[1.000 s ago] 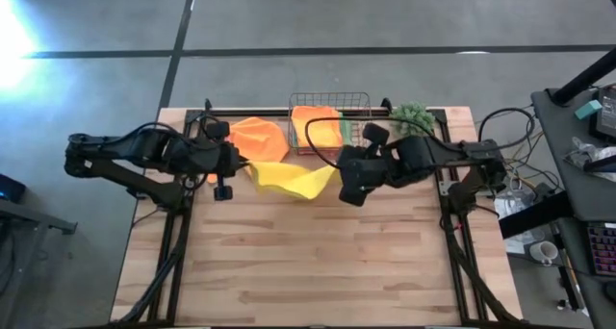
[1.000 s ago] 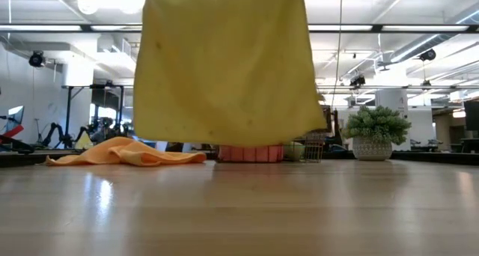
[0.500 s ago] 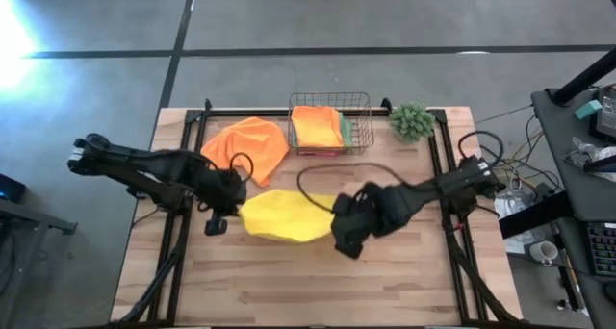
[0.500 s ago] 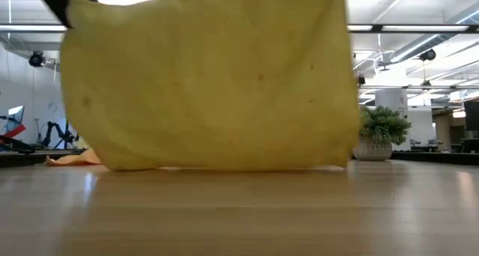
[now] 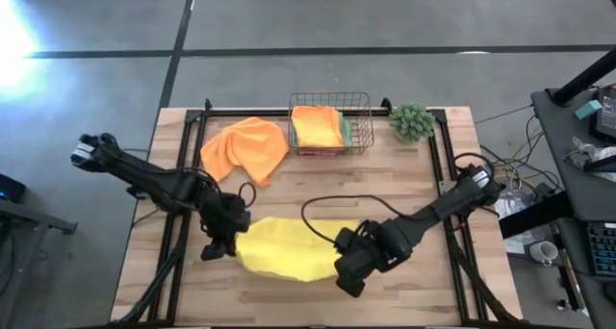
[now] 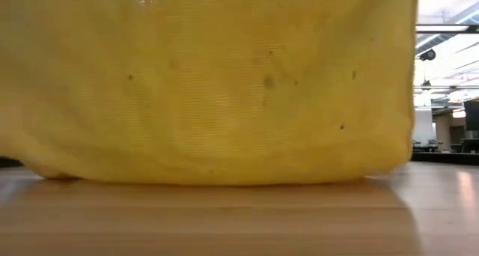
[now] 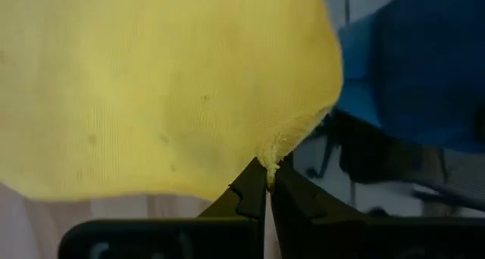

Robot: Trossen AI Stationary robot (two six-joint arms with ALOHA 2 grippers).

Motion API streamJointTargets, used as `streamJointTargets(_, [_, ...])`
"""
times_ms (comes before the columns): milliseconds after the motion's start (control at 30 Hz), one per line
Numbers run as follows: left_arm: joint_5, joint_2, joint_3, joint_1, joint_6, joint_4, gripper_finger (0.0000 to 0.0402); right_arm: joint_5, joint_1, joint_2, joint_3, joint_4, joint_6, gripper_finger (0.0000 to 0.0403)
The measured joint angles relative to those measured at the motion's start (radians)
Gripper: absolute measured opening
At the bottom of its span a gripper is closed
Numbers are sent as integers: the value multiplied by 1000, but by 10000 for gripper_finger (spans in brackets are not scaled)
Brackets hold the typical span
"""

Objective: Fold microfiber towels
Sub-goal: Fold the yellow microfiber cloth

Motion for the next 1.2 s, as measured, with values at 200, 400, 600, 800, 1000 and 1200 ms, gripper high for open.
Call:
streamJointTargets(200, [22, 36, -32, -29, -24, -9, 0, -25, 27, 1, -40, 27, 77, 8])
streamJointTargets(400, [-59, 78, -33, -26, -15, -10, 0, -23, 22, 1, -101, 21, 125, 8])
streamJointTargets(600, [-155, 141, -33, -26, -25, -10, 0, -24, 5, 1, -174, 28, 166, 8])
streamJointTargets(800, [-200, 221, -33, -26, -24, -11, 0, 2, -20, 1, -245, 58, 201, 8])
streamJointTargets(1000, [-288, 267, -33, -26, -22, -14, 0, 35, -52, 1, -315, 109, 219, 8])
streamJointTargets(1200, [-385, 254, -33, -6, -24, -23, 0, 57, -90, 1, -358, 134, 204, 8])
